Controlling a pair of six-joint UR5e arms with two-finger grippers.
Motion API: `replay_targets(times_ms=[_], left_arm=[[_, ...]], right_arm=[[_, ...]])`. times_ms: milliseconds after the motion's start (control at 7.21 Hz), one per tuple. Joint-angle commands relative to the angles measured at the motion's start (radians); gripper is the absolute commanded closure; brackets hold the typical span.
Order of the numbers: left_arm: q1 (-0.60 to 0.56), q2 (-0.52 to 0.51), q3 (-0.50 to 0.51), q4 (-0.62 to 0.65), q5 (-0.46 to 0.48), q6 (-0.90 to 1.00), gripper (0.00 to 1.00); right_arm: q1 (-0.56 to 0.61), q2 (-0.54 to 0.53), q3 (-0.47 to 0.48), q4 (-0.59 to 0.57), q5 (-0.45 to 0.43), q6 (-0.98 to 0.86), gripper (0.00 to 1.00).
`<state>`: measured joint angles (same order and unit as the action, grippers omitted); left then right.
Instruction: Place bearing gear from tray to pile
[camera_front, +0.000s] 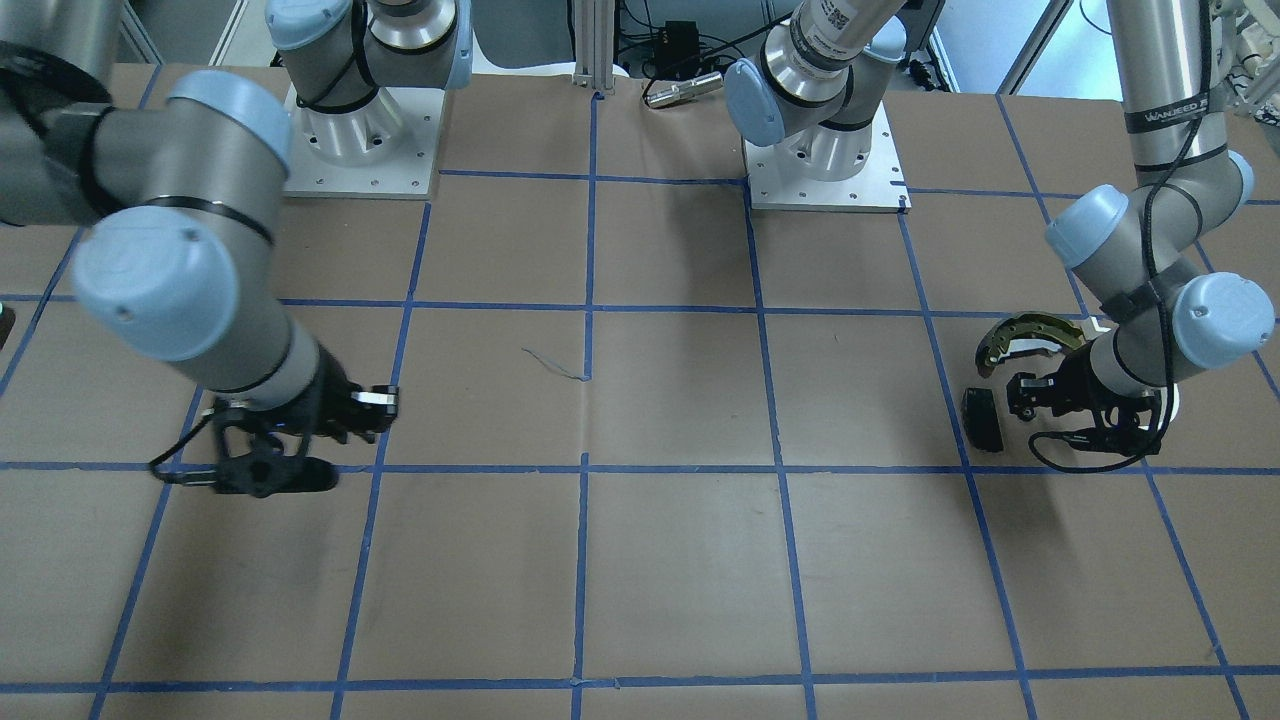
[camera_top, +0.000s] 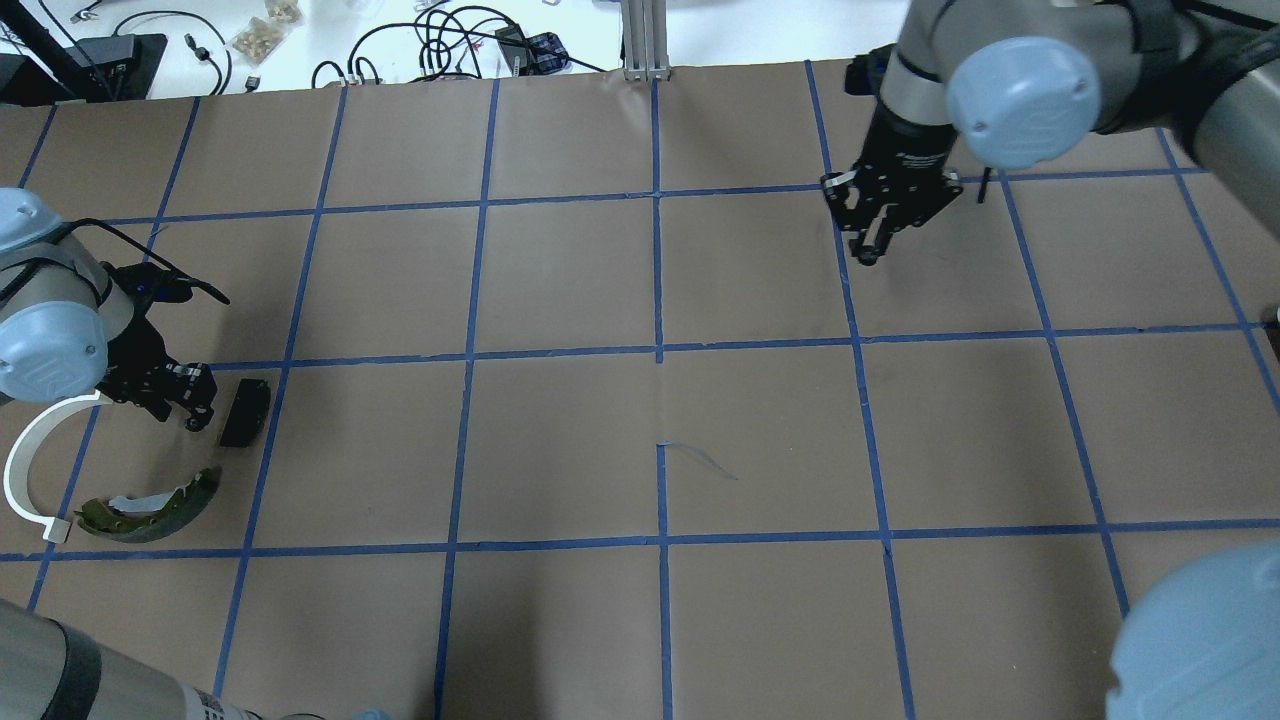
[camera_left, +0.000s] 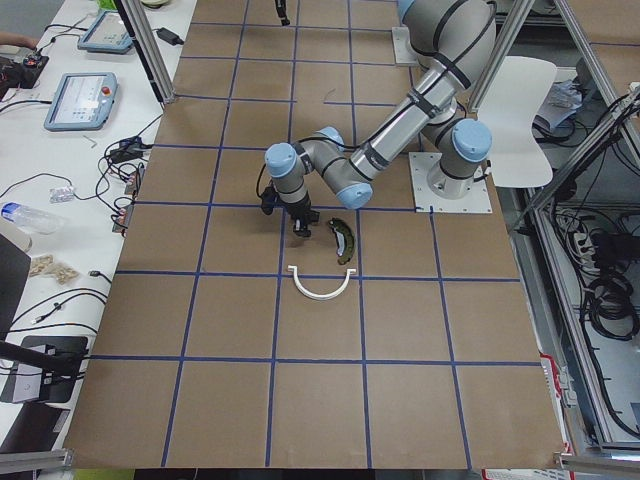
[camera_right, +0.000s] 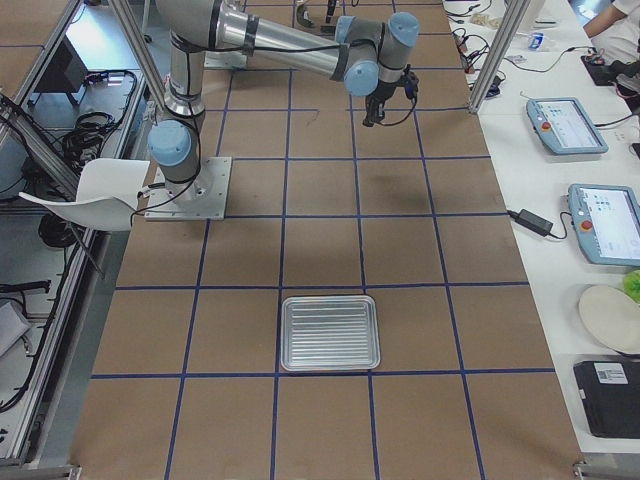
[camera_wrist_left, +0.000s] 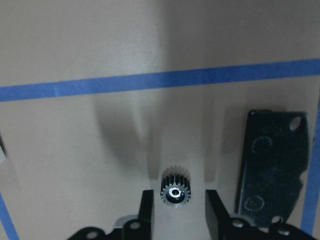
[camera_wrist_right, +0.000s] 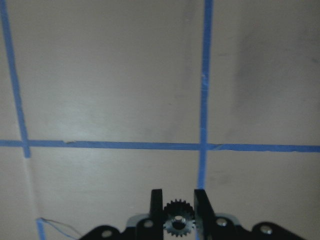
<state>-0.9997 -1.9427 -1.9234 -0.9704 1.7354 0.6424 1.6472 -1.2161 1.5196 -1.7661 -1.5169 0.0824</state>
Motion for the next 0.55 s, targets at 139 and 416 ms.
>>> replay_targets(times_ms=[139, 416], left_arm=[[-0.019, -0.016, 0.161, -0.101, -0.004, -0.024, 0.00], [-0.095, -0.018, 0.303, -0.272, -0.014, -0.165, 0.00]], right_arm=[[0.263, 0.088, 0.001, -0.216, 0.110, 0.459, 0.69], [0.306, 0.138, -0.012, -0.251, 0.110, 0.464, 0.62]])
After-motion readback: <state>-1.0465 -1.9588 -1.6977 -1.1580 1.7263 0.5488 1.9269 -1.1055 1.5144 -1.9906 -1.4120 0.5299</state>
